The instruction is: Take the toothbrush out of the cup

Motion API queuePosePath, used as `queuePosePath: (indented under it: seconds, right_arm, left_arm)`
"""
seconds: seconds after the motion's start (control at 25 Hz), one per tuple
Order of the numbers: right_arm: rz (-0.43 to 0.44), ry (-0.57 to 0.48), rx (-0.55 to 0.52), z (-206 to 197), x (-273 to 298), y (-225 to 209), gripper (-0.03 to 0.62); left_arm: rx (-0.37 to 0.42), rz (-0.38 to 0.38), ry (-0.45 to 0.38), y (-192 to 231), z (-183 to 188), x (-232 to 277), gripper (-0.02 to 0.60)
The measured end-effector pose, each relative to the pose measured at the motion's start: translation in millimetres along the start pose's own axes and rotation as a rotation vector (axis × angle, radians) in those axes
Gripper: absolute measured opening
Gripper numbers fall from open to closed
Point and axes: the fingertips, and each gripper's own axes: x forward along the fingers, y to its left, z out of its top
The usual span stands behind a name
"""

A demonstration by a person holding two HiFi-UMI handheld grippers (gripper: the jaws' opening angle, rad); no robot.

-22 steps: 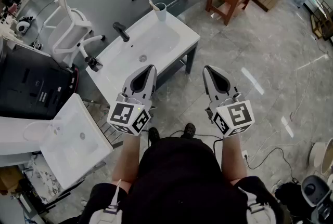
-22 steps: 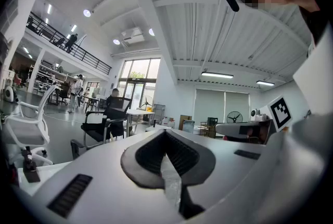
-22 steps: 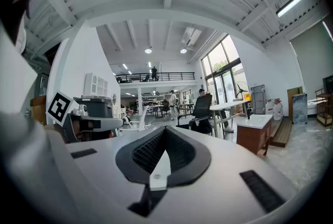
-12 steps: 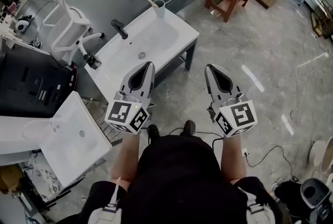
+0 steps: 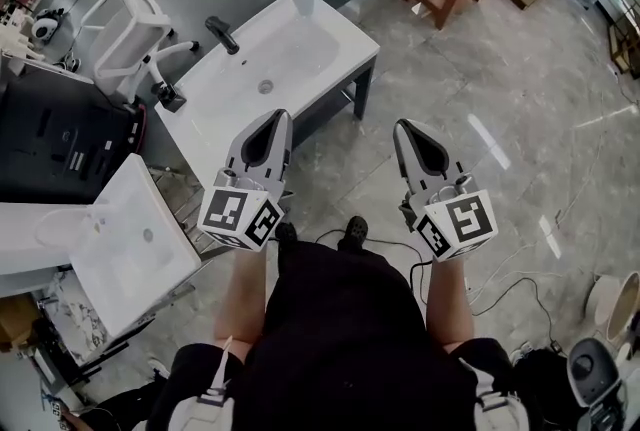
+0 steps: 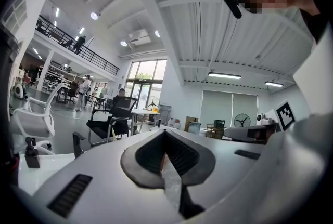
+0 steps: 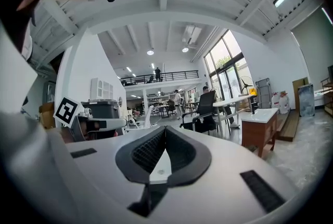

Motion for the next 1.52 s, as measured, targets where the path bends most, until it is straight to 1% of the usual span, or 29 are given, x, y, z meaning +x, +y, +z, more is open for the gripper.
queuePosePath:
  seconds: [0.28,0.6,0.84,1.08,1.24,1.52]
  right_arm:
    - [-0.013,0.023,0.016,-10,-8,-11,0.031]
    - [0.001,0.041,0.031,-17,22,-9,0.031]
    - [-0.016,0.067,0.016,-14,67,-13,0.031]
    - [-0.069,0.063,-0.007,4,119,-25,0.031]
    - [-0.081,0.056,-0.038,15,157,-24,0.031]
    - [-0.124,0.083,-0.071,15,205,-17,0.031]
  left_arm:
    - [-0.006,0.013,0.021,-9,-9,-5,0.014]
    - [0.005,0.006,0.044,9,-12,6,0.014]
    - [-0.004,-0.026,0.046,44,-7,38,0.014]
    - [-0.005,-0.099,0.034,78,8,84,0.014]
    - [0.0,-0.138,0.019,101,21,109,0.014]
    - [-0.026,-0.168,0.04,141,17,130,0.014]
